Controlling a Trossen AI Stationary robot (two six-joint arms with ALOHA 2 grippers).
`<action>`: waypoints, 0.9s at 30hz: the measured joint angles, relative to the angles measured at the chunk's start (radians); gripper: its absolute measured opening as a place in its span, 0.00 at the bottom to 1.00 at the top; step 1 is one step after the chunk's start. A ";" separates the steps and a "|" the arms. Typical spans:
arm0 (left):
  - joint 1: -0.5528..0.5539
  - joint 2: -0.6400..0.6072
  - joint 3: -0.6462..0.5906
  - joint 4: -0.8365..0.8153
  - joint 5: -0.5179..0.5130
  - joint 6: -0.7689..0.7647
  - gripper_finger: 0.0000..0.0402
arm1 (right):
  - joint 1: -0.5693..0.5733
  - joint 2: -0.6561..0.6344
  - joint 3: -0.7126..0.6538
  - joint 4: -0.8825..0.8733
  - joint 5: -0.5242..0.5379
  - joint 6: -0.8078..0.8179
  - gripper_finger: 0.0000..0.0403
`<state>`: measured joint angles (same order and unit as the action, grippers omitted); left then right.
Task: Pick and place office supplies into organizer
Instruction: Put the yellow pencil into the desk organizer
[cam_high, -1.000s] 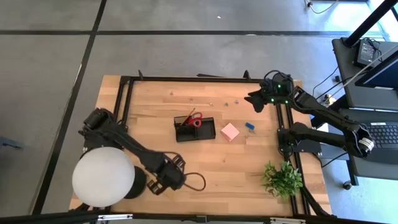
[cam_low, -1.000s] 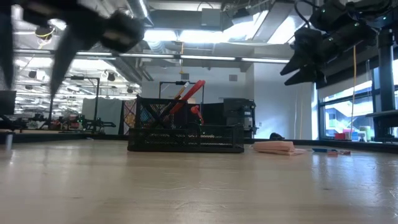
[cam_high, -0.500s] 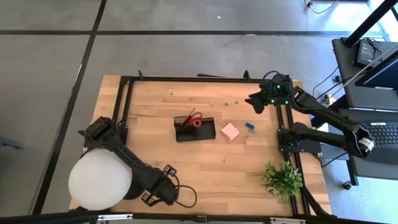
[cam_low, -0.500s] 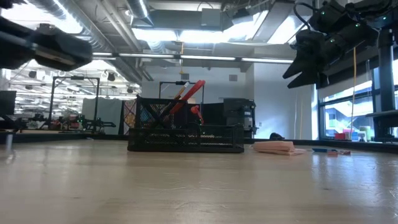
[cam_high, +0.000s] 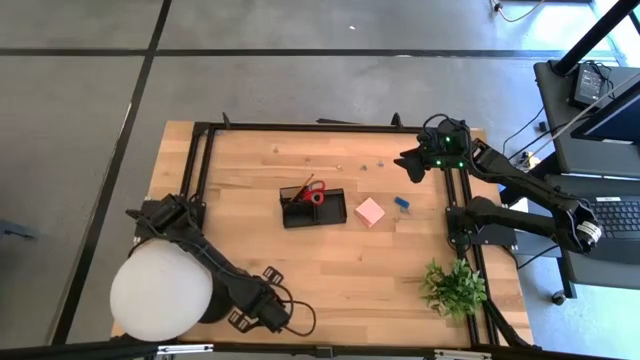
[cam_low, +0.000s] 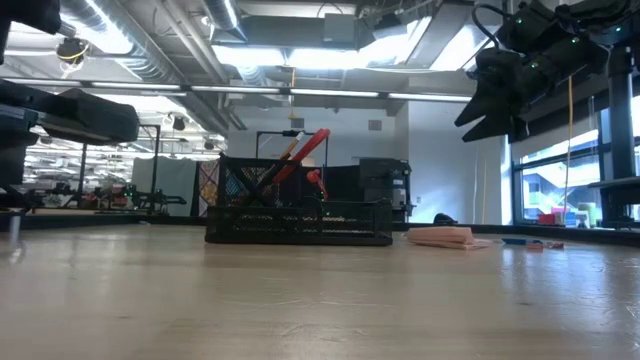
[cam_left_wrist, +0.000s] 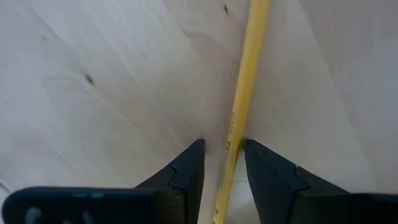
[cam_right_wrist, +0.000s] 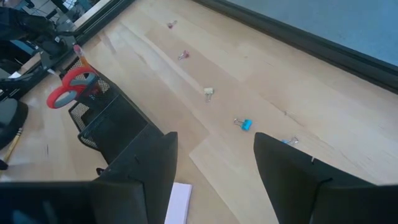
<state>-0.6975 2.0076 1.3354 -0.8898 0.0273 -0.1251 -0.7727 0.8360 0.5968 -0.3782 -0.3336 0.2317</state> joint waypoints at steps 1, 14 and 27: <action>0.000 0.000 0.000 0.000 -0.001 0.016 0.27 | 0.000 0.000 0.000 0.000 0.000 0.000 0.54; 0.033 0.003 -0.003 0.000 -0.039 0.149 0.11 | 0.000 0.000 0.000 0.000 0.000 0.000 0.54; 0.082 -0.001 -0.004 0.003 -0.056 0.332 0.02 | 0.000 0.000 0.000 0.000 0.000 -0.001 0.54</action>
<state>-0.6160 2.0067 1.3315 -0.8863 -0.0284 0.2066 -0.7731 0.8360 0.5968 -0.3782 -0.3336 0.2311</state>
